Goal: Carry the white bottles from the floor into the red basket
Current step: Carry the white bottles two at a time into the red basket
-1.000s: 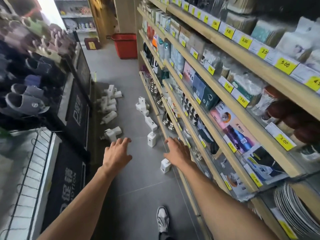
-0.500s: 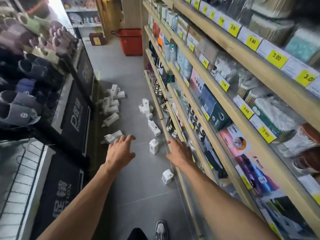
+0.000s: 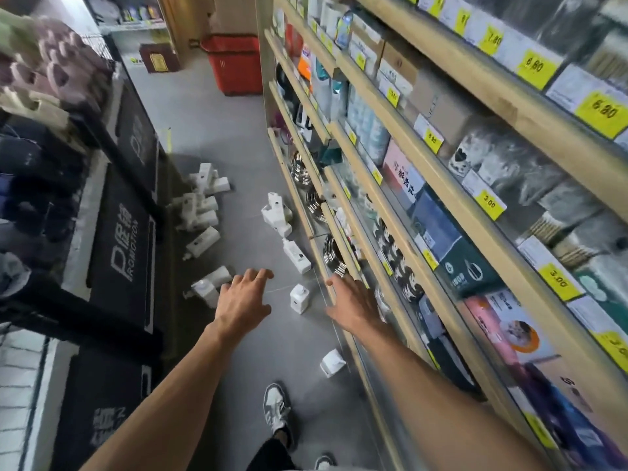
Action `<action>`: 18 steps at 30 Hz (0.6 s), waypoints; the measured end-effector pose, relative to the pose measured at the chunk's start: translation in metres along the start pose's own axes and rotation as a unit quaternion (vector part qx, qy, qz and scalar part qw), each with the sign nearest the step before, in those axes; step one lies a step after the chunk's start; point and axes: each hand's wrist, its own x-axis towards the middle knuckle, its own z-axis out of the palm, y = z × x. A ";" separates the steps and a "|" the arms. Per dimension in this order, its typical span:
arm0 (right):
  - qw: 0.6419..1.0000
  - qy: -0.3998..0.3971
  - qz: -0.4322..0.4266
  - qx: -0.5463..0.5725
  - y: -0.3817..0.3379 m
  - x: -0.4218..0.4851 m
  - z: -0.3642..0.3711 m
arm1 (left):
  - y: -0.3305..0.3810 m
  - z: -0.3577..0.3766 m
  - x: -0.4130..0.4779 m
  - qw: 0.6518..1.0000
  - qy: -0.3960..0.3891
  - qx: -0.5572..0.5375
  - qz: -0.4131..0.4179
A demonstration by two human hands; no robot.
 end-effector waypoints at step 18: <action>0.986 -0.110 0.127 0.003 0.039 0.091 0.078 | -0.044 0.071 0.132 0.991 -0.129 0.022 0.037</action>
